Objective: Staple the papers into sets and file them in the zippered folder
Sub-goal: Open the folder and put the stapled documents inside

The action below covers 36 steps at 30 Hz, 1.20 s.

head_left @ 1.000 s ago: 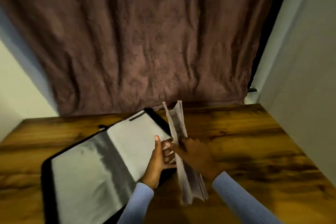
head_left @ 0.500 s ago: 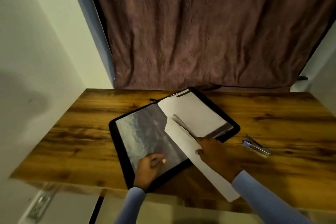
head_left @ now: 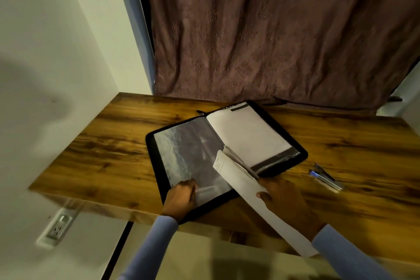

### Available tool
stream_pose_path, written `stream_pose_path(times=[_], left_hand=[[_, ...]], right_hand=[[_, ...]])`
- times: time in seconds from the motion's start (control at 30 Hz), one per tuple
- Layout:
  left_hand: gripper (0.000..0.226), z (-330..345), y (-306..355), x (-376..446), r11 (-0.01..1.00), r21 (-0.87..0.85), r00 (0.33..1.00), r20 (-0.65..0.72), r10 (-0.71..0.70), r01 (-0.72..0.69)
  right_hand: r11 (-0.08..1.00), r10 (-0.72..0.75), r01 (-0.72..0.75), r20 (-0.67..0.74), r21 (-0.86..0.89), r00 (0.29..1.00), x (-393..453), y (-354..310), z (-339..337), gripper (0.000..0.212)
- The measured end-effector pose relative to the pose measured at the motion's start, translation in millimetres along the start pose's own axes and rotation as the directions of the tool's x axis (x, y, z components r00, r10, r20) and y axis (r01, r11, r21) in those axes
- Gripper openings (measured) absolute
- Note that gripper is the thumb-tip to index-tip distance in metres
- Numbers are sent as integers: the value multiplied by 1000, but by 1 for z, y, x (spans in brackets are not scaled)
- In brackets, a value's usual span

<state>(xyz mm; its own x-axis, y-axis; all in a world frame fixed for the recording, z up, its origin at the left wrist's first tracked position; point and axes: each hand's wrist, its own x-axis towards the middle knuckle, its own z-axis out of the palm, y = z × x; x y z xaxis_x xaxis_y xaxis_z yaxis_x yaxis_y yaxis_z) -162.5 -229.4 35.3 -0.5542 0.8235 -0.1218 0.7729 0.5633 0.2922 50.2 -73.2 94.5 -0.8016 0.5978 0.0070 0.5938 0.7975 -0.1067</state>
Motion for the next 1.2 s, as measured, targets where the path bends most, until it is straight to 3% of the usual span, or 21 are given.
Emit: stream_pose_path(times=[0.07, 0.1, 0.2, 0.27, 0.33, 0.6, 0.87, 1.2], left_hand=[[26, -3, 3, -3, 999, 43, 1000, -22, 21, -20], [24, -4, 4, -3, 998, 52, 999, -22, 34, -33], [21, -7, 0, -4, 996, 62, 997, -43, 61, -58], [28, -9, -2, -7, 996, 67, 990, -125, 58, -50], [33, -10, -1, -10, 995, 73, 978, -194, 79, -66], [54, -20, 24, -23, 996, -55, 947, -318, 48, -69], [57, -25, 40, -28, 992, -50, 920, -383, 86, -113], [64, -16, 33, -26, 993, -120, 941, -337, -33, -9]], right_hand=[[1000, 12, -14, 97, 20, 995, -5, 0, -5, 64], [999, -5, 3, 74, 32, 997, -9, 1, -6, 55], [999, -33, 32, 71, 22, 997, -20, 3, -16, 60], [998, -62, 64, 189, -7, 980, -29, 2, -17, 42], [997, -78, 70, 294, 38, 952, -35, 1, -18, 42], [981, -172, 195, 408, -15, 897, -48, -12, -21, 35], [986, -114, 149, 338, -78, 934, -47, -28, -8, 31], [994, -34, 62, 288, -88, 957, -57, -19, -9, 28]])
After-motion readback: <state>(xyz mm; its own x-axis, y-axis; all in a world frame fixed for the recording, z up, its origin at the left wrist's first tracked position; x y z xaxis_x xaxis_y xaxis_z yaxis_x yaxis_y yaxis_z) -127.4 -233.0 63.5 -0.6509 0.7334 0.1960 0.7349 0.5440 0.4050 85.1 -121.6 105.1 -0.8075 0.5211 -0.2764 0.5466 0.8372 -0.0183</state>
